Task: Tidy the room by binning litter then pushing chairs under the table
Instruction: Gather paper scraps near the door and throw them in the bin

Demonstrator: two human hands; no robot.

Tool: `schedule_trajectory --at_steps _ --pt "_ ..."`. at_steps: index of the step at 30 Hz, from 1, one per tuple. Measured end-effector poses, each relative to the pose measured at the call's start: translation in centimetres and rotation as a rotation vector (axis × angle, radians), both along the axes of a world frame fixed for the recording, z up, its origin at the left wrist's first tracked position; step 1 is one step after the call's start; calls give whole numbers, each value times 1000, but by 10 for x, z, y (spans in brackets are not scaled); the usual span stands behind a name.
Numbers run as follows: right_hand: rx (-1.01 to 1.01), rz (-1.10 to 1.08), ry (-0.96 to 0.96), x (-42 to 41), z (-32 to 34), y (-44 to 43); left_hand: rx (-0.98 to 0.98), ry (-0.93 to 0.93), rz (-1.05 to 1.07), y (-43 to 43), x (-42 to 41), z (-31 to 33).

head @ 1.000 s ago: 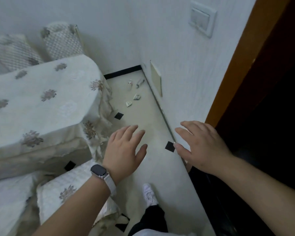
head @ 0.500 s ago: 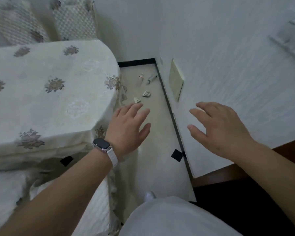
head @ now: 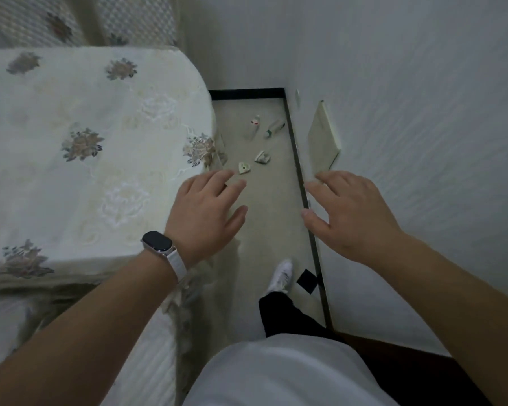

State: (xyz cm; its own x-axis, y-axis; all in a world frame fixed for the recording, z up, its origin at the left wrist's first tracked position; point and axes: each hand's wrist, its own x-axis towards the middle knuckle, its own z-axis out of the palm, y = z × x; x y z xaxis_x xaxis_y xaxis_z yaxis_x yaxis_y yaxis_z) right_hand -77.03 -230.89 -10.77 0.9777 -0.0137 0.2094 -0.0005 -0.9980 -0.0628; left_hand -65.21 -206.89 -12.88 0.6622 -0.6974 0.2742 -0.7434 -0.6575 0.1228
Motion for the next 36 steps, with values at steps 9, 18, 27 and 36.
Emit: schedule_trajectory --at_steps 9,18,27,36 --pt "16 57 116 155 -33 -67 81 49 10 -89 142 -13" --pt "20 74 150 293 -40 -139 65 91 69 -157 264 -22" --pt "31 53 222 437 -80 -175 -4 111 55 -210 412 -77" --pt "20 -49 340 577 -124 -222 -39 165 36 -267 562 -145"
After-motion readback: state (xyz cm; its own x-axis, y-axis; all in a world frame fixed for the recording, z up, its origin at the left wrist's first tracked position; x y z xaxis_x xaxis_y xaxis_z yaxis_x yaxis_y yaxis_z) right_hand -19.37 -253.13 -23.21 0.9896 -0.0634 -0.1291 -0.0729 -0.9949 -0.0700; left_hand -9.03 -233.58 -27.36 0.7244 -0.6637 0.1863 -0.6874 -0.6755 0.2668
